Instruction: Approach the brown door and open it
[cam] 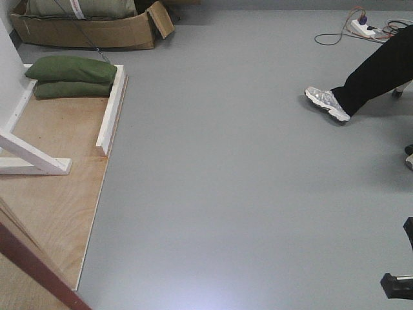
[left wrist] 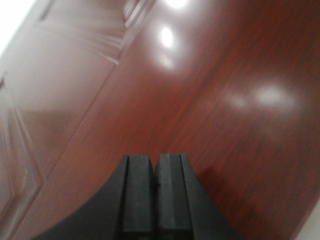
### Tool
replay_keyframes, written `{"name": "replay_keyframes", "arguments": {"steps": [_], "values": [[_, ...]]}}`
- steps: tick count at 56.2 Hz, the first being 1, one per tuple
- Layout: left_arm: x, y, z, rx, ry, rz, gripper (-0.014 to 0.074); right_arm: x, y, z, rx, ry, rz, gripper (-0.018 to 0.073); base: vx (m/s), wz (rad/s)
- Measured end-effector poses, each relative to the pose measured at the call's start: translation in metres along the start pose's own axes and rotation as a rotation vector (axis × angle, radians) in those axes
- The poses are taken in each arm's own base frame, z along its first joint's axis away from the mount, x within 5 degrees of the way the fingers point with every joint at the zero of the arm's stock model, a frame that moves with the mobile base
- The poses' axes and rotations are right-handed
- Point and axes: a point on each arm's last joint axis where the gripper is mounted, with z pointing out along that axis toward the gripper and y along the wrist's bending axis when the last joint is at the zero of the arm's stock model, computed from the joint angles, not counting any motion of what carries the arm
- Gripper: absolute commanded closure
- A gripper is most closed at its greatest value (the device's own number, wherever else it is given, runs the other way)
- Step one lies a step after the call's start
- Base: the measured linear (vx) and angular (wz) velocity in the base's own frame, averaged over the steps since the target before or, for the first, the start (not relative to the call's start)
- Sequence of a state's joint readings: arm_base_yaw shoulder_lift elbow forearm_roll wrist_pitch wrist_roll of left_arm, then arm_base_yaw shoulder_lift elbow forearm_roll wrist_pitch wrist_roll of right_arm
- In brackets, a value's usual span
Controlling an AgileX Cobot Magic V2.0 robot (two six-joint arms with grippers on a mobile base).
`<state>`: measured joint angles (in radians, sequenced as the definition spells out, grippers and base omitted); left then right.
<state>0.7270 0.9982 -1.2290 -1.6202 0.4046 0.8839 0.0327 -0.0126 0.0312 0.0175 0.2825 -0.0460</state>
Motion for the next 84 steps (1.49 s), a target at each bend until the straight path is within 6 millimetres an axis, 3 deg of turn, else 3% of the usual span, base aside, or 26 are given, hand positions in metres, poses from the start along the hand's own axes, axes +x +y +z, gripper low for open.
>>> {"name": "replay_keyframes", "arguments": {"steps": [21, 44, 54, 65, 84], "values": [[0.043, 0.009, 0.027, -0.023, 0.248, -0.119, 0.0603, 0.0, 0.0, 0.0, 0.0, 0.0, 0.0, 0.0559, 0.0, 0.0], [0.099, -0.019, 0.047, 0.04, 0.421, 0.146, 0.0603, 0.0, 0.0, 0.0, 0.0, 0.0, 0.0, 0.0559, 0.0, 0.0], [0.119, -0.026, 0.059, 0.048, 0.412, 0.213, 0.0603, 0.0, 0.0, 0.0, 0.0, 0.0, 0.0, 0.0559, 0.0, 0.0], [0.138, -0.032, 0.079, 0.059, 0.289, 0.266, 0.0603, 0.0, 0.0, 0.0, 0.0, 0.0, 0.0, 0.0559, 0.0, 0.0], [0.177, -0.027, 0.125, 0.034, 0.255, 0.21, 0.0603, 0.0, 0.0, 0.0, 0.0, 0.0, 0.0, 0.0559, 0.0, 0.0]]}}
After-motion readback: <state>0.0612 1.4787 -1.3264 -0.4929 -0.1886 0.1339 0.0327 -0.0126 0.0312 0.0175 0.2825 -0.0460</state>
